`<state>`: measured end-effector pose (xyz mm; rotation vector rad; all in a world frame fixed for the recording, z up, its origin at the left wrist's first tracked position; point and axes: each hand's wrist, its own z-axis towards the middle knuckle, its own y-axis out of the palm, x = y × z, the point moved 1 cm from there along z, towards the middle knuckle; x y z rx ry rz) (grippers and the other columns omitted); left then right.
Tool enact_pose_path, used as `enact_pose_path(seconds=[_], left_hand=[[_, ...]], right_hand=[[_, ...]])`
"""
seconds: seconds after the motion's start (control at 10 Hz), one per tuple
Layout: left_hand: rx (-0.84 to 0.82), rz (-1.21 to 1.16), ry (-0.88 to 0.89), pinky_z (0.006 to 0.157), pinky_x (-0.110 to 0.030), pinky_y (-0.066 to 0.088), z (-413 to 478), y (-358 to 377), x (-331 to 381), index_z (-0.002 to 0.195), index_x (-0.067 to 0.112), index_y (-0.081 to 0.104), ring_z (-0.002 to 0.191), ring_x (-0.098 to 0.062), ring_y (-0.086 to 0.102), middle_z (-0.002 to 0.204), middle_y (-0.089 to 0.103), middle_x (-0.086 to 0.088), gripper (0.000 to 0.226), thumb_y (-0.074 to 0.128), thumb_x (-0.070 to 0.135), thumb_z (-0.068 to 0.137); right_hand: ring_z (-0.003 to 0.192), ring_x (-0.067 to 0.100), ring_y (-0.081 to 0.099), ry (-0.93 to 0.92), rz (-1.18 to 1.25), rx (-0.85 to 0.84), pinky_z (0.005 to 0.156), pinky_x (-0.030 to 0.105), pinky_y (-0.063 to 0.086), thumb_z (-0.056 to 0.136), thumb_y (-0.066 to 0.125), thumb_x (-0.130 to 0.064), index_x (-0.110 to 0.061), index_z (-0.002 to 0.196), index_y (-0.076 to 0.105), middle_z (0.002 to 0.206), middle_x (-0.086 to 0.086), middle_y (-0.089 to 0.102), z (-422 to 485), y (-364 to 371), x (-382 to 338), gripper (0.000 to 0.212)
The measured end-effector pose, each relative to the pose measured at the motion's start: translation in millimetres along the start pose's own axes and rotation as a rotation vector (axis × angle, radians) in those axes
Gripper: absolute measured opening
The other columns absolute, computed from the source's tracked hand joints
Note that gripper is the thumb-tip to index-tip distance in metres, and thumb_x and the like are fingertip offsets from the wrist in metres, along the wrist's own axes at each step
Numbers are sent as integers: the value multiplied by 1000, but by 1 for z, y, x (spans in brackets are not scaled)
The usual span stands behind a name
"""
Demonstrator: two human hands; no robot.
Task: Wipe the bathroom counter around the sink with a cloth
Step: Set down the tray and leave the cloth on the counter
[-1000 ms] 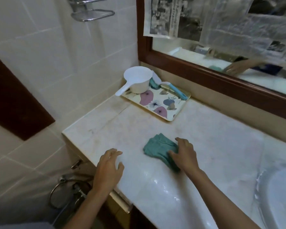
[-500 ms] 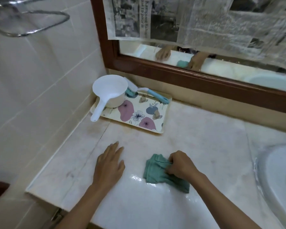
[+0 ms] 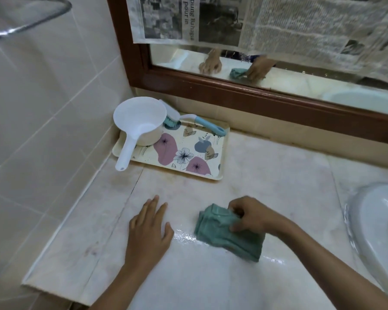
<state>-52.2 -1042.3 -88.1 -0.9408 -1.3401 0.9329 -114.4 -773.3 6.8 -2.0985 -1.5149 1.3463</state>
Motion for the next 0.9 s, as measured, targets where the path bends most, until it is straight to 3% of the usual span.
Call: enact_pose_path(seconds=[0.1,0.2,0.4,0.5,0.6,0.7,0.8,0.9], left_hand=[[1,-1,-3,97,-38,37,0,1,1,129,20,59,135,-20,42,149,44,-2,55,42,37,80],[3,-2,-3,97,-36,33,1,2,0,129,20,59,136,-20,41,150,44,-2,55,43,36,80],[17,-22,8,98,-34,30,0,3,0,130,21,58,137,-18,37,150,43,-1,54,44,37,81],[19,-32,5,98,-32,29,1,2,0,129,22,58,138,-17,36,150,42,0,53,45,37,80],[27,-46,-2,98,-34,33,1,2,0,129,23,58,138,-16,36,150,43,2,52,45,37,80],[28,-55,-8,96,-37,38,1,3,1,128,23,59,138,-17,38,149,43,1,52,45,37,80],[37,-32,-7,96,-38,38,3,4,0,128,24,59,137,-17,39,149,44,1,53,44,38,79],[22,-62,-32,95,-40,41,3,3,1,125,25,61,135,-17,41,146,47,2,53,43,40,77]], right_hand=[[60,9,46,-111,113,27,58,28,38,66,80,-4,-19,62,54,60,-10,53,16,-37,-23,30],[65,11,49,-168,72,79,61,28,39,69,79,-4,-17,67,57,68,-4,57,48,-71,-51,25],[86,19,54,-115,-133,66,74,32,44,75,73,-13,-23,72,59,87,-3,62,134,-97,-87,17],[89,20,53,-58,-199,52,73,31,43,79,70,-12,-18,83,66,94,0,62,166,-90,-88,8],[97,25,56,0,-262,169,78,36,45,81,65,-10,-10,94,69,95,4,66,183,-76,-77,14],[121,29,40,40,-488,394,96,50,34,85,57,-20,-24,111,65,116,6,58,181,-59,-63,28],[129,30,32,55,-437,561,100,50,30,87,56,-28,-25,134,49,136,7,46,164,-46,-59,48],[128,31,32,89,-342,721,100,46,31,84,55,-25,-22,137,45,144,7,42,134,-26,-51,54]])
